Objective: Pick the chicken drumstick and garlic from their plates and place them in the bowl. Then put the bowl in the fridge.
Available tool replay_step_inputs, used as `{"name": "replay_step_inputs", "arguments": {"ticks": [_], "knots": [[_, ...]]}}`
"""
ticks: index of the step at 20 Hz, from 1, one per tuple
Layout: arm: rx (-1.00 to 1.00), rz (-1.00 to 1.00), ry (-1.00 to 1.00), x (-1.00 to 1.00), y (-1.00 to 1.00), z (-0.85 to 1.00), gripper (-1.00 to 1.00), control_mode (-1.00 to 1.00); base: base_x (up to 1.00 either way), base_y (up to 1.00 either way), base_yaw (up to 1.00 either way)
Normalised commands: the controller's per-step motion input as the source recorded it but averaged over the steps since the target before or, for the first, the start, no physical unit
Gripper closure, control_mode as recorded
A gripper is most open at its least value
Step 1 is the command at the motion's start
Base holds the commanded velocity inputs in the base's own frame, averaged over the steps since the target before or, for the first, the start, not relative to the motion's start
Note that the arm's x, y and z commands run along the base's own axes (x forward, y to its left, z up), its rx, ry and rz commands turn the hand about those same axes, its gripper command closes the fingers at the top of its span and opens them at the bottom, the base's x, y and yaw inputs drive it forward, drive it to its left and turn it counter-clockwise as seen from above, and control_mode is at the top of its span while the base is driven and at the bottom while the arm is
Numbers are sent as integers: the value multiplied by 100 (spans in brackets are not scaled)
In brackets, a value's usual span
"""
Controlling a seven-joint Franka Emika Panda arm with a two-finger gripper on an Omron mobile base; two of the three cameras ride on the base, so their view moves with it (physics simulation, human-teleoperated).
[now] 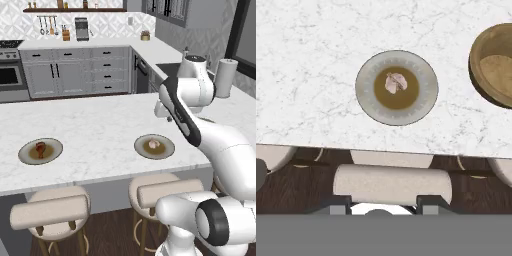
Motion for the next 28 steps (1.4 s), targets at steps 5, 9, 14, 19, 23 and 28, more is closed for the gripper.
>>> {"name": "replay_step_inputs", "arguments": {"ticks": [5, 9, 14, 19, 23, 28], "knots": [[0, 3, 0, 56, 4, 0, -100, -100, 0, 0, 0], [-7, 6, 14, 91, -4, -50, -100, -100, 0, 0, 0], [-6, 8, 28, 100, -5, -67, -100, -100, 0, 0, 0], [0, 16, 10, 85, -5, -59, -100, -100, 0, 0, 0], [0, 17, 0, 61, 0, -66, -100, -100, 0, 0, 0], [-2, 4, 0, 35, -5, -71, -100, -100, 0, 0, 0]]}}
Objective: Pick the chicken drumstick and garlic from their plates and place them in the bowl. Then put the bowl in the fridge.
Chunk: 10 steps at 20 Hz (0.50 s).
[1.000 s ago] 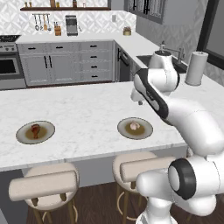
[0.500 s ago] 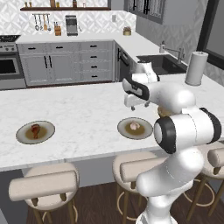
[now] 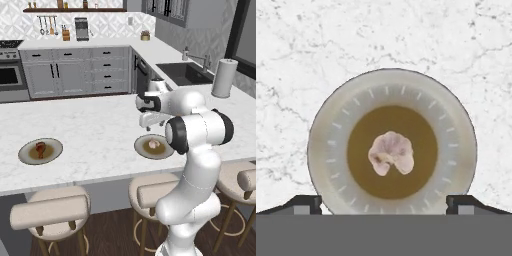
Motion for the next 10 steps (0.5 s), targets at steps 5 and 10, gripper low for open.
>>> {"name": "replay_step_inputs", "arguments": {"ticks": [5, 10], "knots": [[-2, 2, 3, 4, -1, -84, -100, -100, 0, 0, 0], [0, 2, 5, -11, 0, -58, -100, -100, 0, 0, 0]]}}
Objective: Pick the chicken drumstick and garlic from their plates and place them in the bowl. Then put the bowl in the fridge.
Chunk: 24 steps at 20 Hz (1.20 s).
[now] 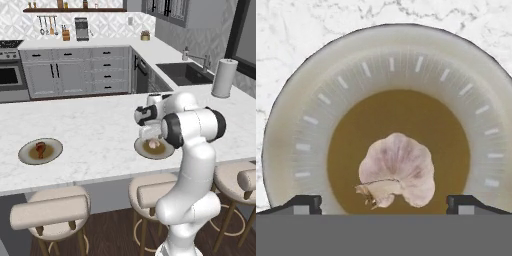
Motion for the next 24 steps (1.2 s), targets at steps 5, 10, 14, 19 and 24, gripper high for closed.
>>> {"name": "replay_step_inputs", "arguments": {"ticks": [5, 10, 14, 19, 24], "knots": [[1, 3, 0, 4, -13, -26, -100, -100, 0, 0, 0], [2, 5, 0, 4, -4, -29, -100, -100, 0, 0, 0], [0, 6, 0, 7, 0, -26, -100, -100, 0, 0, 0], [0, 4, 0, 4, 0, -37, 100, -100, 0, 0, 0], [1, 1, 4, 0, -1, -49, 100, -100, 0, 0, 0]]}}
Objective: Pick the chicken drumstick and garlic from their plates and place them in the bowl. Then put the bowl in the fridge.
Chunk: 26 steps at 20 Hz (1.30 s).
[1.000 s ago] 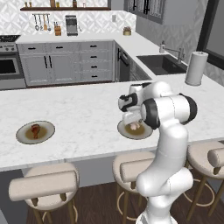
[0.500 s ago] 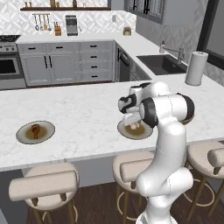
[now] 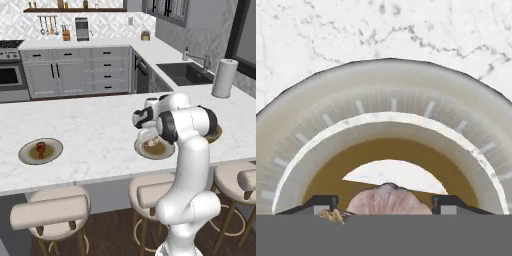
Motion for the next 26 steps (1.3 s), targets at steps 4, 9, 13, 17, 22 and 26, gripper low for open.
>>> {"name": "replay_step_inputs", "arguments": {"ticks": [4, 9, 13, 17, 22, 26], "knots": [[0, -1, 1, -10, -4, 5, 100, -100, 0, 0, 0], [0, -11, -1, -18, -33, 53, 100, -100, 0, 0, 0], [0, -14, 0, -3, -59, 79, 100, -100, 0, 0, 0], [-1, -13, 2, 0, -94, 95, 100, -100, 0, 0, 0], [-1, -13, 3, 0, -97, 71, 100, -100, 0, 0, 0], [4, -12, 1, 0, -100, -5, 100, -100, 0, 0, 0]]}}
